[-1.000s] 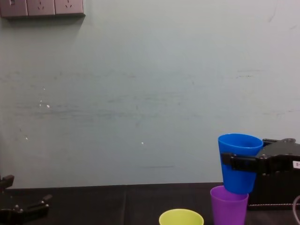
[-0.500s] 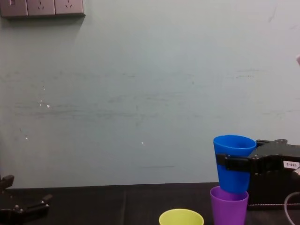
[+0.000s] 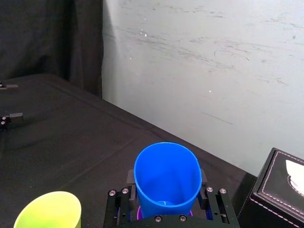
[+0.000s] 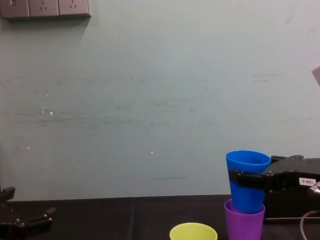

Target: Stack the three plastic cups sequentially using one hand.

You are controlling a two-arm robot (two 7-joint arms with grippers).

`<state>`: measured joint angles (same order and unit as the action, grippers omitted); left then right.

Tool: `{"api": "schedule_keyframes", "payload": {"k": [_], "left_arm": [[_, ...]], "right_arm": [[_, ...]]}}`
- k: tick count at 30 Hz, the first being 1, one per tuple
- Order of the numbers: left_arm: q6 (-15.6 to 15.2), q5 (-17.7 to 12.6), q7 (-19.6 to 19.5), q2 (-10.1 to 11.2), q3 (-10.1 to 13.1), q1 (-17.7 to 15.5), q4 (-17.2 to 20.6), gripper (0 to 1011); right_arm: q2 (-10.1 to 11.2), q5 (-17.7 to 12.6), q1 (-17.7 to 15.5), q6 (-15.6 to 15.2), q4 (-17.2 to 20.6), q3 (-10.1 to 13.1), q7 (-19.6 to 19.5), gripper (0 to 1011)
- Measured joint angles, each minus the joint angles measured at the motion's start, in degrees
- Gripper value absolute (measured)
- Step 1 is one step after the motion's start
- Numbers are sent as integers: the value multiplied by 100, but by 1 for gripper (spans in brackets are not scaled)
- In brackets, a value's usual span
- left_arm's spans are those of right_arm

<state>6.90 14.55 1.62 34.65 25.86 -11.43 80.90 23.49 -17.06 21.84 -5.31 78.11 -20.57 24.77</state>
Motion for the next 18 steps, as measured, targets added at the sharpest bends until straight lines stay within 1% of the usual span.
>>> {"api": "schedule_keyframes", "payload": {"k": [18], "left_arm": [[0, 0, 0, 0, 0, 0, 0, 1010]], "right_arm": [[-49, 49, 9, 62, -175, -50, 30, 722]]}}
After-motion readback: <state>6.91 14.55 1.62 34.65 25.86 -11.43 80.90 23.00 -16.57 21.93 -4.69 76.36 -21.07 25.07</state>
